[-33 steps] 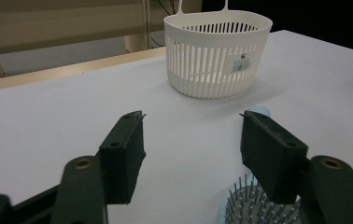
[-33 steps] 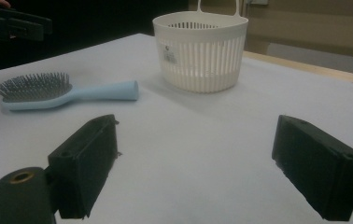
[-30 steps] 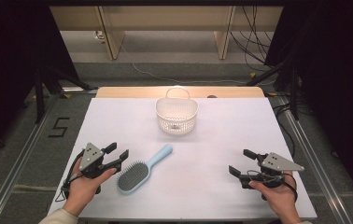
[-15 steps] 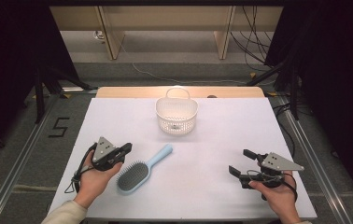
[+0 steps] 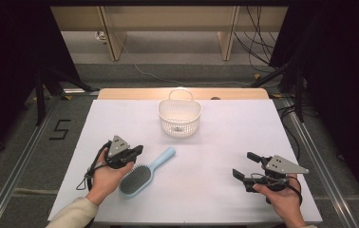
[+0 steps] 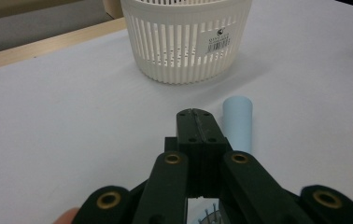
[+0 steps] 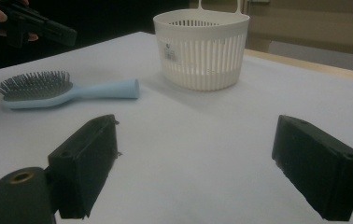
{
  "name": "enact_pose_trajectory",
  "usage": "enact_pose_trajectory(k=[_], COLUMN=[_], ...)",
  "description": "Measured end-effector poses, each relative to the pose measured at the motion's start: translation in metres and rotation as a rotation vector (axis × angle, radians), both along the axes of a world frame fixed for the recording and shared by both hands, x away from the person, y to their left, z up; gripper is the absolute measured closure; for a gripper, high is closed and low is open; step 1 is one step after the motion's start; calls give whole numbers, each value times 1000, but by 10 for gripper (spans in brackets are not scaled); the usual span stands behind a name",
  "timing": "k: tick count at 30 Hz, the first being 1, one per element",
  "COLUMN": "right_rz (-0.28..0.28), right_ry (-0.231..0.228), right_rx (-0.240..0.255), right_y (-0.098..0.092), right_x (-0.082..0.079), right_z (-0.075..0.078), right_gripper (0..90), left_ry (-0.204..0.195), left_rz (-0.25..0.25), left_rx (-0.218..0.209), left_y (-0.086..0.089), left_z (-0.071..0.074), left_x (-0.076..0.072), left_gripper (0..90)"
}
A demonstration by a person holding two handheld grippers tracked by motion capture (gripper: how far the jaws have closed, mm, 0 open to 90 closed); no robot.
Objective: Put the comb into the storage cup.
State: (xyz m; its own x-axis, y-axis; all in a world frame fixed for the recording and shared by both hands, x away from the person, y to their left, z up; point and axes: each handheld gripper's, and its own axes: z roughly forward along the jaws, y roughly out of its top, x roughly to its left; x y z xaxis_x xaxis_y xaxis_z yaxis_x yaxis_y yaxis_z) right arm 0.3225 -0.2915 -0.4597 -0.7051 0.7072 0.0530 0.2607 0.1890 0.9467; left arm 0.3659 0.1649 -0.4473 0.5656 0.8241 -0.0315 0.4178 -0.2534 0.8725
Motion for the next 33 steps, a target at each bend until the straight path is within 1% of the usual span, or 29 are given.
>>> enact_pose_trajectory(k=[7, 12, 18, 21, 22, 24, 25, 27, 28, 30, 31, 32, 33], right_rz=[2, 4, 3, 4, 4, 4, 4, 2, 2, -1, -2, -2, -1], right_ry=[0, 2, 2, 3, 3, 2, 2, 3, 2, 5, 5, 5, 7], right_rx=[2, 0, 1, 3, 3, 4, 4, 5, 5, 6, 6, 6, 7], right_y=[0, 0, 0, 0, 0, 0, 0, 0, -1, -1, -1, -1, -1], right_x=[0, 0, 0, 0, 0, 0, 0, 0, 0, 0, 0, 0, 0], right_z=[0, 0, 0, 0, 0, 0, 0, 0, 0, 0, 0, 0, 0], right_gripper=[151, 151, 152, 152, 152, 152, 152, 152, 152, 152, 152, 152, 152], left_ry=[14, 32, 57, 72, 77, 90, 102, 112, 124, 147, 153, 161, 162], left_rz=[-15, -22, -52, -81, -93, -119, -147, -183, -207, -269, -290, -321, -343], left_rx=[17, 31, 52, 69, 93, 117, 137, 178, 205, 280, 302, 340, 366], left_y=[-16, -22, -29, -35, -37, -43, -48, -58, -64, -77, -84, -93, -98], left_z=[2, 1, 1, 2, 3, 5, 5, 5, 6, 8, 8, 8, 7], left_x=[7, 10, 11, 12, 13, 15, 17, 20, 22, 27, 29, 33, 35], left_gripper=[896, 896, 897, 897, 897, 897, 897, 897, 897, 897, 897, 896, 896])
